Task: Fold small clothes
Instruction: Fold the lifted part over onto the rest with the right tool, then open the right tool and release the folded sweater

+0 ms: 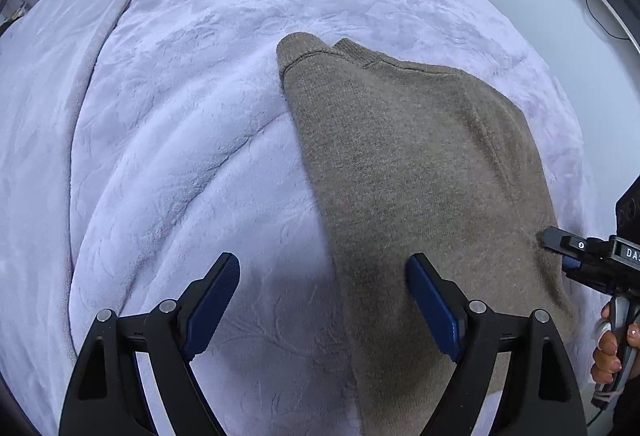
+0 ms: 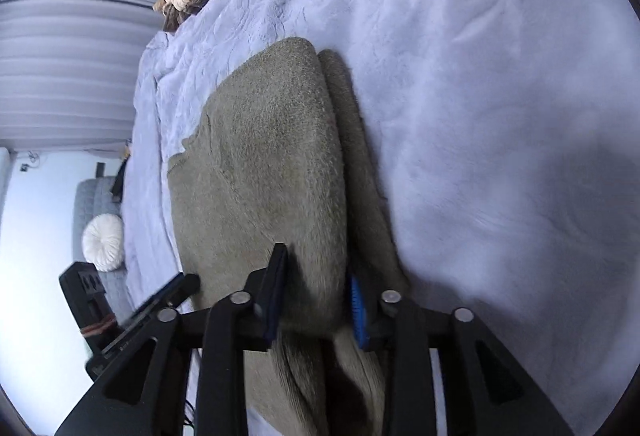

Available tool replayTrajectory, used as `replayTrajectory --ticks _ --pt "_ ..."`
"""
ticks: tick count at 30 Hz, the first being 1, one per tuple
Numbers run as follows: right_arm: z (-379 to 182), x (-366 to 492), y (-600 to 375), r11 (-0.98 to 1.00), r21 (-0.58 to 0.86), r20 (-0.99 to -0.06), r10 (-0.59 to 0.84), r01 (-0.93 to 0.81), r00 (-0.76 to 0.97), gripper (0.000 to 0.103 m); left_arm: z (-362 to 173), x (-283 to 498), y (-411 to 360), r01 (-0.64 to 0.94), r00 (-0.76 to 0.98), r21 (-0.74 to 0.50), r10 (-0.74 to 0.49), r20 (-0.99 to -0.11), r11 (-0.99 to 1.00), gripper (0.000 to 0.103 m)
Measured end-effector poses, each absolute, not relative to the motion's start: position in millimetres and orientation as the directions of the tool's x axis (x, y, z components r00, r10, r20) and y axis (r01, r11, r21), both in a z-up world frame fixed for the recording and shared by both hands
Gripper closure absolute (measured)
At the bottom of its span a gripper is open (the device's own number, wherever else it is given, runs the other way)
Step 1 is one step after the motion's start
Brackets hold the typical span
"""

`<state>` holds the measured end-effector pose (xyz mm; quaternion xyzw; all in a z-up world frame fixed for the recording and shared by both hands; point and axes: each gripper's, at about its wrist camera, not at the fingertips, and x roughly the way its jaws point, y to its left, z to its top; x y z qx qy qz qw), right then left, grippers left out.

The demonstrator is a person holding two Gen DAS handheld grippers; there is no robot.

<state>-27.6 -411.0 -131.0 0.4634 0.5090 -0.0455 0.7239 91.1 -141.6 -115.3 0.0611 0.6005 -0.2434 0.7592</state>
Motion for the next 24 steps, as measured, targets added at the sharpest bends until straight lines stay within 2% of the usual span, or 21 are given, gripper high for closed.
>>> replayTrajectory --ticks 3,4,6,7,8,9,10,11,12,13,18,24 --pt "-118 -41 -413 0.554 0.640 -0.767 0.417 0.532 0.488 0.045 -113 85 -128 0.420 0.108 -0.247 -0.318 -0.942 0.873 0.017" --pt "-113 -50 -412 0.560 0.635 -0.770 0.410 0.532 0.488 0.044 -113 82 -124 0.414 0.099 -0.258 -0.325 -0.941 0.873 0.019" --pt "-105 -64 -409 0.563 0.638 -0.767 0.403 0.525 0.499 0.044 -111 73 -120 0.414 0.078 -0.284 -0.344 -0.936 0.865 0.045" --pt "-102 -69 -406 0.561 0.642 -0.763 0.400 0.522 0.508 0.044 -111 67 -119 0.419 0.066 -0.291 -0.349 -0.935 0.860 0.051" --pt "-99 -73 -404 0.561 0.645 -0.760 0.397 0.519 0.515 0.044 -110 62 -119 0.426 0.054 -0.304 -0.359 -0.932 0.852 0.063" --pt "-97 -76 -400 0.566 0.643 -0.761 0.395 0.515 0.515 0.044 -110 57 -122 0.437 0.042 -0.318 -0.372 -0.927 0.842 0.067" --pt "-96 -78 -396 0.579 0.635 -0.767 0.393 0.511 0.506 0.047 -109 51 -125 0.449 0.032 -0.326 -0.380 -0.924 0.832 0.067" --pt "-97 -78 -391 0.599 0.619 -0.780 0.391 0.508 0.489 0.054 -108 45 -129 0.462 0.027 -0.331 -0.386 -0.922 0.823 0.067" --pt "-98 -78 -386 0.622 0.598 -0.796 0.389 0.505 0.463 0.081 -106 41 -133 0.473 0.022 -0.333 -0.389 -0.921 0.816 0.067" --pt "-101 -78 -380 0.643 0.575 -0.814 0.390 0.506 0.430 0.094 -106 36 -138 0.482 0.016 -0.336 -0.392 -0.920 0.809 0.067" --pt "-97 -78 -369 0.698 0.504 -0.858 0.335 0.510 0.389 0.095 -122 20 -149 0.541 0.047 -0.237 -0.311 -0.949 0.807 0.067" --pt "-128 -84 -375 0.706 0.421 -0.906 0.295 0.570 0.303 0.095 -138 14 -142 0.505 0.007 -0.252 -0.296 -0.955 0.825 0.064"
